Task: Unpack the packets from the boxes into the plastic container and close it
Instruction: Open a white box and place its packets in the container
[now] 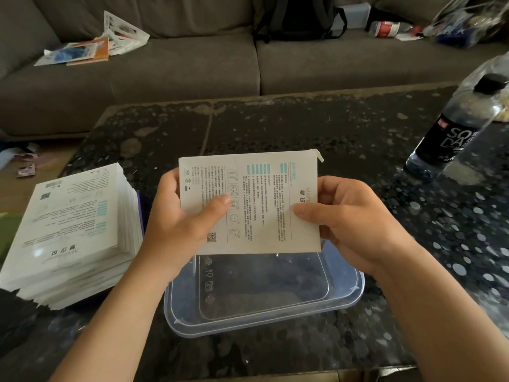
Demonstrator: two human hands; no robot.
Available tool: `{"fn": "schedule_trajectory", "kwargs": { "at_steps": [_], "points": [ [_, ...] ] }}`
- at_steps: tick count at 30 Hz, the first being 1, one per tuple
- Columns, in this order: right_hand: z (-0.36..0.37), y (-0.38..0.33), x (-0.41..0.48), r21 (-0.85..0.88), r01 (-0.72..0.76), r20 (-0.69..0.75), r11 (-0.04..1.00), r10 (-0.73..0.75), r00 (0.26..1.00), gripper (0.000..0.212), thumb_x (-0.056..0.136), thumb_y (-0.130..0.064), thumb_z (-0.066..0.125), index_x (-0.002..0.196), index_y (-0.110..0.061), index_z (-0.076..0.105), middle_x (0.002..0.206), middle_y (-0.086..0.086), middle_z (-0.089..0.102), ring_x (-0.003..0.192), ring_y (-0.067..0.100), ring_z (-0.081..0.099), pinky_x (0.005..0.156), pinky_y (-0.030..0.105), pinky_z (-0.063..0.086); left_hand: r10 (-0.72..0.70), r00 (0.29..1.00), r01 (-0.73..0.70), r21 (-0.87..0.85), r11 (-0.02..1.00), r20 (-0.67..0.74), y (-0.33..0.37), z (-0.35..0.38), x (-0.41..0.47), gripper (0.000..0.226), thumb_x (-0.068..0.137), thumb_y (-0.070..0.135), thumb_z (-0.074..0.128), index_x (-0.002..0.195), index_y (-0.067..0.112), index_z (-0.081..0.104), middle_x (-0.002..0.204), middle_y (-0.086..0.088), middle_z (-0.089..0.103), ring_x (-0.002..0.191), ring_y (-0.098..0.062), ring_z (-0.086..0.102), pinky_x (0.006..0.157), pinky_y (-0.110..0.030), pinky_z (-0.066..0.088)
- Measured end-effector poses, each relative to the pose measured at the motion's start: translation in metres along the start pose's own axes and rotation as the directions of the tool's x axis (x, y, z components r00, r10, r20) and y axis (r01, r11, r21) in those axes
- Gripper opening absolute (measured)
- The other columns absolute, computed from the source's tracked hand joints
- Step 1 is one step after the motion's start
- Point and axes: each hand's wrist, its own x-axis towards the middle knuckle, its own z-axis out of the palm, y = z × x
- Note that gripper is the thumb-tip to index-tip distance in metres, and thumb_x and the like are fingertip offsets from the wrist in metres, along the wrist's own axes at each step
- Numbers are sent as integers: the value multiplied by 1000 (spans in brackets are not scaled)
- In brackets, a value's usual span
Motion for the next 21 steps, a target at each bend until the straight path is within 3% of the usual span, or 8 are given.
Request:
{"fn": "schedule_trajectory", "kwargs": {
  "at_steps": [3,6,9,12,15,17,18,21],
  "points": [
    [1,-1,-1,37,4,-14,999,-3,1000,18,92,1,65,106,-9,69,105,3,78,95,23,75,76,43,60,51,998,-45,165,985,-35,3,4,-1,104,68,52,76,158,26,30,135,11,63,119,-5,64,91,-30,61],
    [2,-4,-2,44,33,-44,999,-31,999,14,93,-1,65,103,-9,69,102,3,78,93,22,76,69,36,60,130,991,-115,330,937,-24,6,6,-3,120,70,66,74,165,28,10,157,6,39,136,-5,44,99,-26,51],
    [4,-4,-3,-2,53,-64,999,-53,997,11,93,-3,65,101,-10,69,100,2,78,91,21,76,68,37,61,344,918,-392,566,725,195,9,5,-5,129,70,79,68,166,21,3,171,1,5,157,-13,10,121,-42,26],
    [8,-4,-6,-16,60,-56,998,-60,997,10,93,-3,66,99,-10,69,99,4,78,91,23,76,63,34,59,320,835,-550,651,524,447,19,11,-9,142,59,87,65,163,29,-13,172,5,-20,159,-15,-19,125,-51,0],
    [14,-5,-9,-3,55,-14,998,-55,998,12,93,-3,66,102,-9,68,99,5,78,93,24,76,71,42,61,227,824,-566,733,377,519,23,19,-12,157,51,93,67,153,32,-35,165,2,-39,153,-19,-36,121,-46,-22],
    [16,-6,-10,7,39,17,999,-39,999,14,92,-3,67,105,-8,68,101,6,78,94,24,75,79,49,62,193,833,-552,764,333,518,21,19,-11,160,53,91,71,151,31,-40,165,1,-38,154,-23,-35,122,-49,-23],
    [17,-6,-10,0,32,33,999,-32,999,15,92,-4,67,106,-7,67,102,5,77,95,24,75,81,50,61,200,831,-556,764,327,519,20,18,-11,158,54,88,73,154,28,-34,169,-2,-28,157,-26,-25,125,-53,-17],
    [15,-8,-10,-43,49,73,998,-46,996,19,89,-6,70,108,-7,67,102,5,77,96,24,75,83,52,60,318,803,-594,724,352,504,18,16,-11,137,58,81,64,162,17,1,164,-9,16,153,-33,19,125,-61,10]
  ]
}}
